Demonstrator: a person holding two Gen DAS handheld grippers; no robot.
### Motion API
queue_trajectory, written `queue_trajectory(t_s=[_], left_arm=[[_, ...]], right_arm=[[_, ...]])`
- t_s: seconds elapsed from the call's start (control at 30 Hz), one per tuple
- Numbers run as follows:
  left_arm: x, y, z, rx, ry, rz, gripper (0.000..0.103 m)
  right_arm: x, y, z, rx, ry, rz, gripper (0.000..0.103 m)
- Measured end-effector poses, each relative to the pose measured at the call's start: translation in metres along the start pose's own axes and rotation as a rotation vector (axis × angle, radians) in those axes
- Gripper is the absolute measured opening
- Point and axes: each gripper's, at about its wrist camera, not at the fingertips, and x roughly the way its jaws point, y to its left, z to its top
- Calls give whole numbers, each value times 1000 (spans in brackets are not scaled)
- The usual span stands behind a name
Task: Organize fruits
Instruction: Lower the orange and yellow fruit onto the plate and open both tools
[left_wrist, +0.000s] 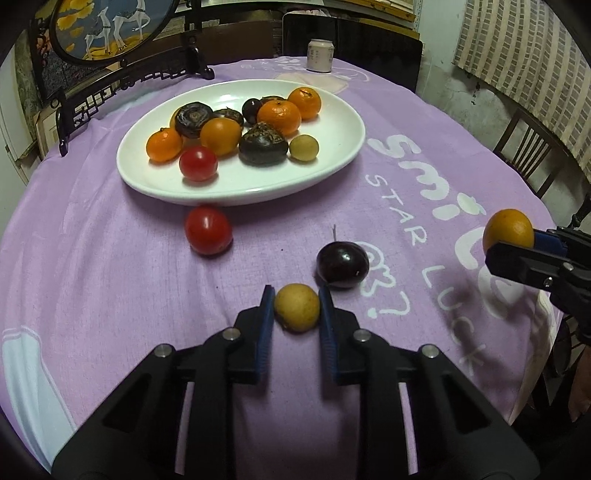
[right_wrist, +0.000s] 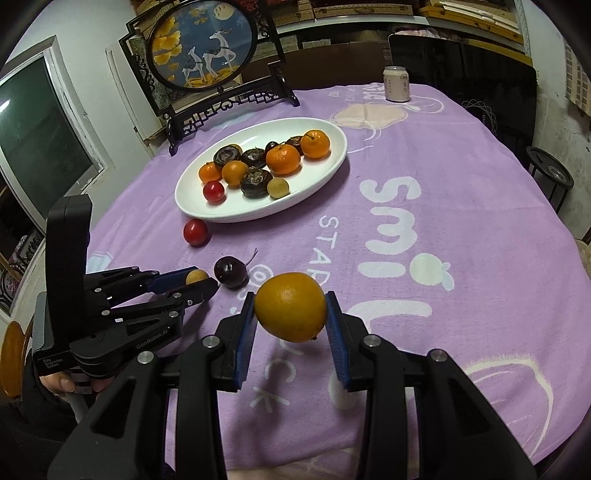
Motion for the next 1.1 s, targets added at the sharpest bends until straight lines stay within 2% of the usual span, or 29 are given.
queue_trajectory(t_s=[0.3,0.43,0.53,0.63,0.77,0.83,0.93,1.0,1.1], left_arm=[[-11,10,-4,-34,-4,-30,24],[-39,24,3,-57,-67,-25,24],[-58,41,17,-79,-126,-1,24],[-64,60,52,-108,-165,40,24],[-46,75,110,-140,-169,53,24],[-30,76,134,-165,-157,51,24],[-8,75,147,-190,-139,51,24],[6,72,147,-193,-122,30,24],[17,72,146,-182,-100,40,24]], right_arm=[[8,12,7,-29,24,-5,37],[9,25,26,-79,0,0,37],[16,32,49,-106,-23,-1,37],[32,38,81,-122,-33,-2,37],[66,42,122,-133,-42,-55,37],[82,37,131,-110,-52,-95,37],[98,22,129,-65,-49,-96,37],[102,18,127,-59,-36,-88,37],[108,15,129,-62,-22,-97,37]])
